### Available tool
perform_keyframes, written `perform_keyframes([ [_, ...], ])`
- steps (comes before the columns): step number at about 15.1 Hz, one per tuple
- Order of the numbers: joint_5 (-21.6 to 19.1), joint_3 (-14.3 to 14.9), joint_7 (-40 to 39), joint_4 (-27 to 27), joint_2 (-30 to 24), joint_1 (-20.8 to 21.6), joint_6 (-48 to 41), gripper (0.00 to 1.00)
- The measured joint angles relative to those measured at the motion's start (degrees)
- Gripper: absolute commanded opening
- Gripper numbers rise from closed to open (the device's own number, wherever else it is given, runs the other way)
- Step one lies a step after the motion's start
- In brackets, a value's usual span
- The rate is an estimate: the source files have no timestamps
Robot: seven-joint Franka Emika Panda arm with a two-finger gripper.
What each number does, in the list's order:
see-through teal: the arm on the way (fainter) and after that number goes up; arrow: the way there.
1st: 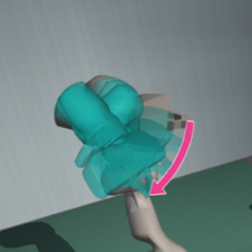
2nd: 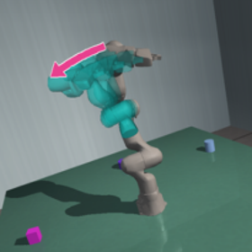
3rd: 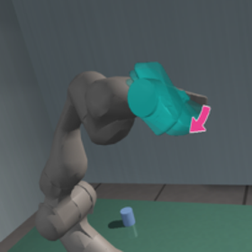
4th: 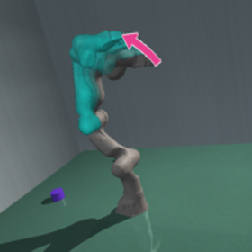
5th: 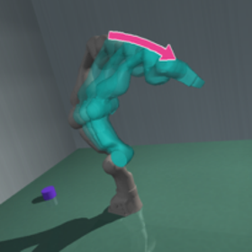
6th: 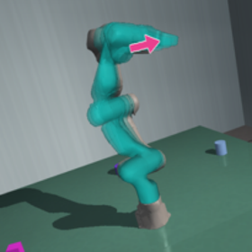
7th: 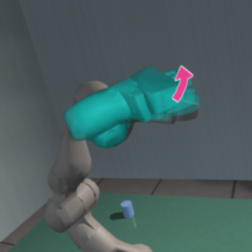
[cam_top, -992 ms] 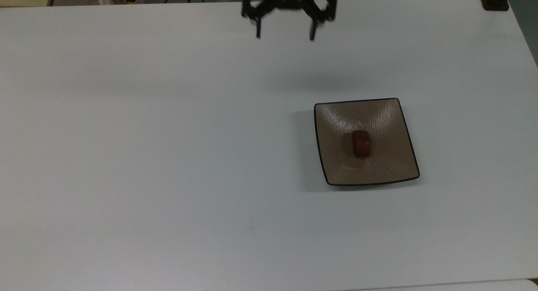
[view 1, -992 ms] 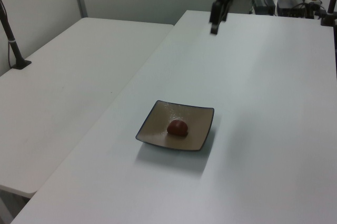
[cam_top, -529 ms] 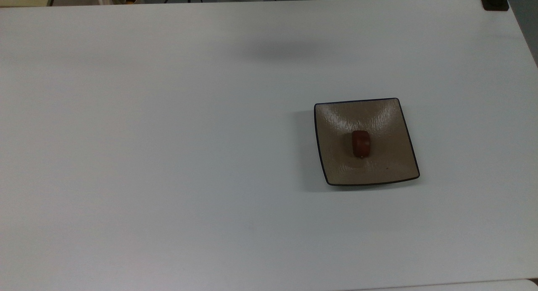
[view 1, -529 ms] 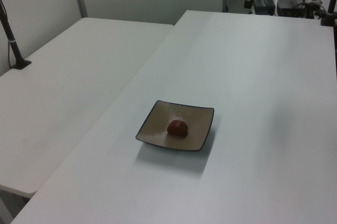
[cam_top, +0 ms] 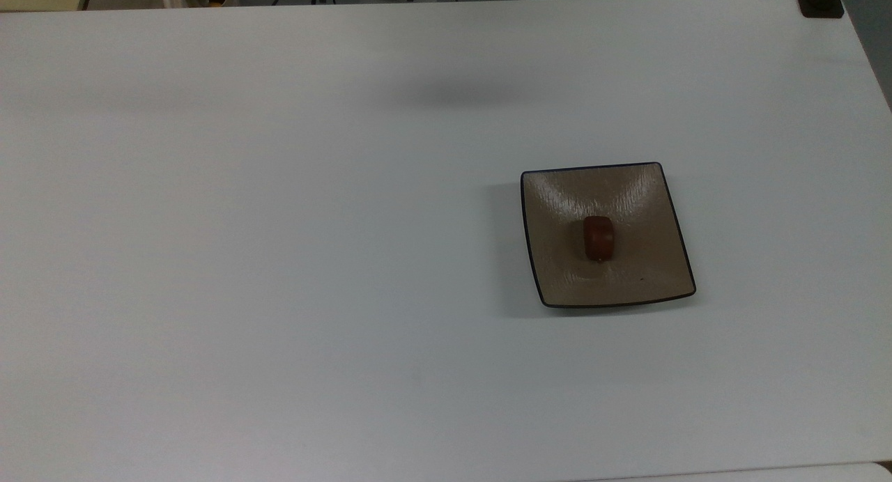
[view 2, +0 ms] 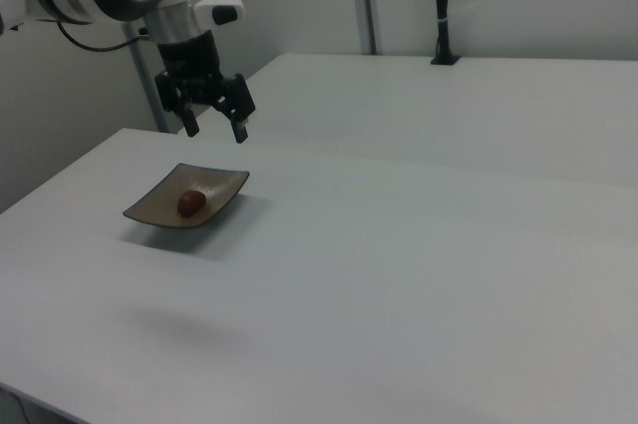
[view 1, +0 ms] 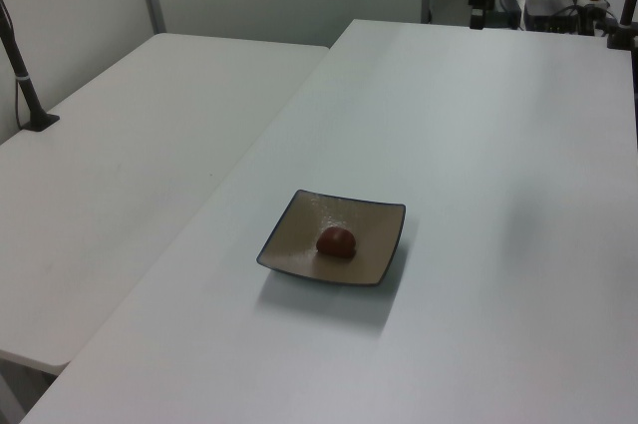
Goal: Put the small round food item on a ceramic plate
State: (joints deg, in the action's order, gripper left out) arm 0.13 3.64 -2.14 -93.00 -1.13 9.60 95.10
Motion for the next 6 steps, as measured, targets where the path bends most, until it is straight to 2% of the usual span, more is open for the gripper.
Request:
perform_keyframes([
  [2, 0.00, -0.01, -3.02, -0.55, 0.08, 0.01, 2.21, 1.00],
  [6, 0.00, -0.05, -4.13, -0.86, 0.15, 0.01, 2.53, 1.00],
])
